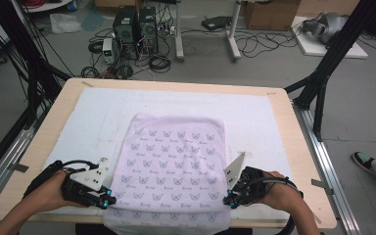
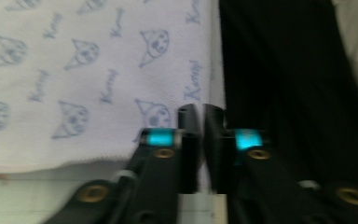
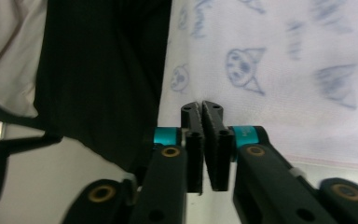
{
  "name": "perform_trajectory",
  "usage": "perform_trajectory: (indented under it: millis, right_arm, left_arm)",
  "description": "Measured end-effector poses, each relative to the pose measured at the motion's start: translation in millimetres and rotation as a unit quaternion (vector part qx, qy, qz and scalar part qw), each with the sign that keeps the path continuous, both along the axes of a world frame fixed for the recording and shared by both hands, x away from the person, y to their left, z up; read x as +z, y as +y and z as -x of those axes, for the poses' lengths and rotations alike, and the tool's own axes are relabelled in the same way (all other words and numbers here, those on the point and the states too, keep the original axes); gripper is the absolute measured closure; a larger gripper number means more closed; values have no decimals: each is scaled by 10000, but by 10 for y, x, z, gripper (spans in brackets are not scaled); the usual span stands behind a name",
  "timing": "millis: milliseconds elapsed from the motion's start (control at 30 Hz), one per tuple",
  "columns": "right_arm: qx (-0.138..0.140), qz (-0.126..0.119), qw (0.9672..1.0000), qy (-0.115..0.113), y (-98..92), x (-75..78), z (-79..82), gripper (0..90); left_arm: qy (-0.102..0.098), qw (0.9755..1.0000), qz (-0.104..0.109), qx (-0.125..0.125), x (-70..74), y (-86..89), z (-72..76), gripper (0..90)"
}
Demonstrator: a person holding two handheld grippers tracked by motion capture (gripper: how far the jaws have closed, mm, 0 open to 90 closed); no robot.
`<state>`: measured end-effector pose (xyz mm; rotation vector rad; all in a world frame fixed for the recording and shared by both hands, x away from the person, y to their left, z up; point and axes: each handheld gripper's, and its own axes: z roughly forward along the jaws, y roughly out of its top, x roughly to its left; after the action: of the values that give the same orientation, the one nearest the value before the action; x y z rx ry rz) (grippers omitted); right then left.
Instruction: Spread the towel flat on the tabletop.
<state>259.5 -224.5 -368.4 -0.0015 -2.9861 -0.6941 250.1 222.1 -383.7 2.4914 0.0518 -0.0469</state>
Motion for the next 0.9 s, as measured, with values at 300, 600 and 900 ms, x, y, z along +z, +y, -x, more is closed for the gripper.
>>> perform_trajectory:
  millis: [300,600,900]
  right_arm:
    - [-547,209,9980,-258,114,-66,-217,591]
    - [-116,85,9998,-138,95,-29,-34,528]
    - [224,602,9973,-350,117,-224,217,506]
  left_arm:
    - [-123,9989,-53,449,-56,-112,-253,608]
    - [-295,9995,-84,-113,-83,-111,-83,541]
    - [-759,9935,-670,-512,-274,-85,80,547]
